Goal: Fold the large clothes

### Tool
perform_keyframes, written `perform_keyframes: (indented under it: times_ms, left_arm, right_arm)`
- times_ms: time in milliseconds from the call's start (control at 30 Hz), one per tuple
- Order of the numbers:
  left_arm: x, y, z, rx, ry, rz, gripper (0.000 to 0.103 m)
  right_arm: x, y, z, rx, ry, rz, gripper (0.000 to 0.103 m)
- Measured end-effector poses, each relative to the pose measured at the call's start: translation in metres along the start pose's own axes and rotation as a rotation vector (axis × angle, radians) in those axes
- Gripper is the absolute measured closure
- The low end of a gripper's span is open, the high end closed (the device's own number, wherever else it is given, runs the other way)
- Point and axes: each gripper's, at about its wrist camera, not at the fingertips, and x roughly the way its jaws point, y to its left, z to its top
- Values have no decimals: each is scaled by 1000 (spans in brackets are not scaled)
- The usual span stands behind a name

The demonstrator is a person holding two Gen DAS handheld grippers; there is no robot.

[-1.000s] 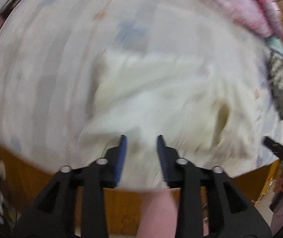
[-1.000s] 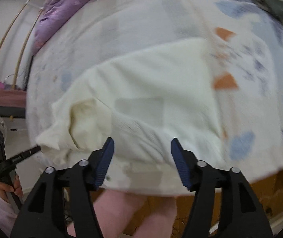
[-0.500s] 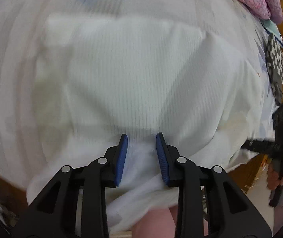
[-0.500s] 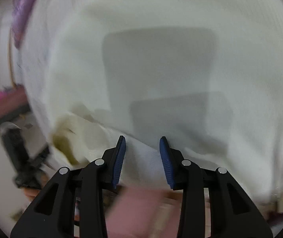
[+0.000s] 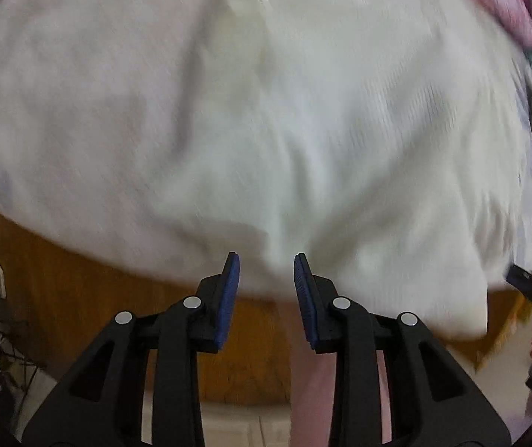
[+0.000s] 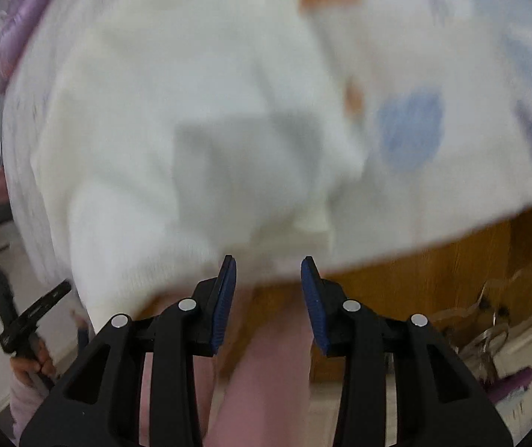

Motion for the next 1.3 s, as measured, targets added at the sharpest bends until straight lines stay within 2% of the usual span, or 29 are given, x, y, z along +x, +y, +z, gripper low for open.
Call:
perform_keyframes:
  times_ms: [33, 67, 133, 167, 200, 267, 300, 367, 433, 500, 600, 700, 767, 867, 900, 933, 967, 1000, 1067, 1167, 1233, 1300]
  left_arm:
    - [4, 7, 11, -14, -12, -2, 65]
    - [17, 13, 22, -14, 16, 14, 65]
    - [43, 23, 38, 7, 55, 100, 63]
    - [58, 36, 48, -41, 65, 73, 63]
    - [63, 46, 54, -95, 90, 32, 63]
    - [58, 48, 63, -100, 125, 36, 63]
    - [49, 43, 64, -49, 107, 80, 63]
    - [32, 33, 64, 28, 77, 147, 63]
    - [8, 31, 68, 34, 36, 122, 63]
    - [-9, 31, 77, -5, 8, 67, 59]
    - [-18, 27, 111, -38, -29, 4, 44]
    - [-7, 23, 148, -58, -28, -21, 43]
    - [0, 21, 168, -104, -49, -18, 33]
    - [12, 19, 203, -145, -47, -67, 32]
    - [16, 20, 208, -149, -55, -91, 41]
    - [19, 20, 214, -154, -65, -112, 67]
    - [27, 21, 221, -153, -54, -87, 79]
    - [30, 23, 224, -143, -57, -83, 84]
    - [24, 25, 227, -100, -99, -70, 90]
    - [-1, 14, 242, -23, -161, -27, 92]
    - [-3, 4, 268, -23, -150, -33, 92]
    - [11, 7, 271, -37, -119, -42, 92]
  right_arm:
    - [1, -1, 10, 4, -29, -4, 68]
    - [10, -3, 22, -2, -19, -68, 69]
    - [33, -14, 41, -26, 6, -247, 72]
    - [43, -28, 50, -2, 0, -303, 71]
    - [48, -40, 55, 37, 21, -313, 72]
    - [46, -68, 64, 183, 67, -213, 70]
    - [39, -71, 66, 206, 55, -200, 71]
    - [11, -66, 70, 188, -12, -174, 70]
    - [-7, -61, 73, 179, -29, -94, 67]
    - [-20, -52, 80, 176, -33, -4, 46]
    - [-23, -34, 100, 141, -50, -12, 42]
    - [-14, -23, 125, 146, -62, -8, 38]
    - [-7, -16, 146, 149, -69, 1, 38]
    - [9, -3, 178, 180, -81, -6, 33]
    - [11, 13, 182, 209, -95, -11, 33]
    - [20, 21, 199, 220, -111, 5, 34]
    - [35, 36, 205, 193, -114, 16, 55]
    - [45, 48, 213, 162, -101, -27, 75]
    - [49, 54, 220, 159, -109, -66, 85]
    - [30, 67, 228, 115, -189, -88, 90]
    - [28, 59, 233, 145, -181, -74, 91]
    - [36, 48, 238, 193, -168, -57, 91]
